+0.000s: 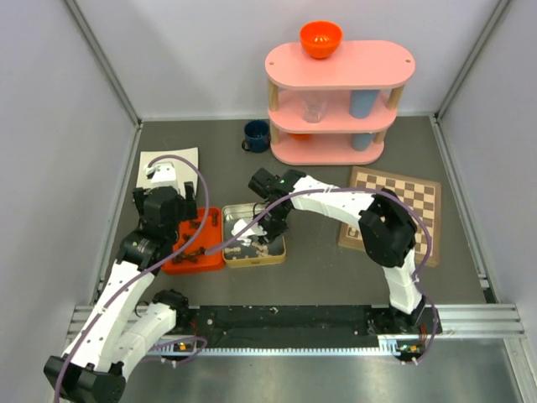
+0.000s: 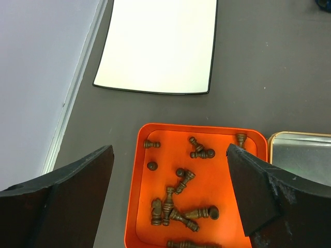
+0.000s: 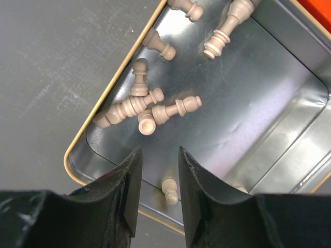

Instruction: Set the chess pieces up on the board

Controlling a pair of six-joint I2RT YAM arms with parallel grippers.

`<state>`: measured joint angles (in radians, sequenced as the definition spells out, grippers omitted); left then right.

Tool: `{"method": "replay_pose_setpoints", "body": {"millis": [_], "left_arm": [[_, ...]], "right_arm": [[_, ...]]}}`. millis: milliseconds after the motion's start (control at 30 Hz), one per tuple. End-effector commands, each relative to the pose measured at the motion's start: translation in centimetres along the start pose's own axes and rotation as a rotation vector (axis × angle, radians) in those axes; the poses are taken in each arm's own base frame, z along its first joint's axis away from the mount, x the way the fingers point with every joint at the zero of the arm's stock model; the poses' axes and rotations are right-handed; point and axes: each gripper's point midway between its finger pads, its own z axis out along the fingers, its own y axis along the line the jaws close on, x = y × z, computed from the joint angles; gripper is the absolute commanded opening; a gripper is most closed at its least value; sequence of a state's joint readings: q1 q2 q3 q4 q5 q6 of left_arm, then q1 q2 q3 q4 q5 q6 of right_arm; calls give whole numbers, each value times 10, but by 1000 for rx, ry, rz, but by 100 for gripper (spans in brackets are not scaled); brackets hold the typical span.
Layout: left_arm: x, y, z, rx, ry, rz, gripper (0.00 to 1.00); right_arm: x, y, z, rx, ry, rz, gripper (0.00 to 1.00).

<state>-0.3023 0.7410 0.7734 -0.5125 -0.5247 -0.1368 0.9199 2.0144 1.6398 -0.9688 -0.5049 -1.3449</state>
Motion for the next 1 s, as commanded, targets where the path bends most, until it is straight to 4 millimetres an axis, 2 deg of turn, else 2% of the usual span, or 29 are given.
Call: {"method": "replay_pose_setpoints", "body": {"millis": [0, 533, 967], "left_arm": [[-8, 1, 4, -15, -44, -19, 95], [-10, 2, 3, -11, -62, -29, 95], [-11, 2, 2, -5, -66, -32, 95]], "right_arm": [[-8, 1, 7, -25, 3, -45, 34], [-10, 12, 27, -84, 13, -70, 37], [-12, 18, 36, -110, 13, -67, 33]]}}
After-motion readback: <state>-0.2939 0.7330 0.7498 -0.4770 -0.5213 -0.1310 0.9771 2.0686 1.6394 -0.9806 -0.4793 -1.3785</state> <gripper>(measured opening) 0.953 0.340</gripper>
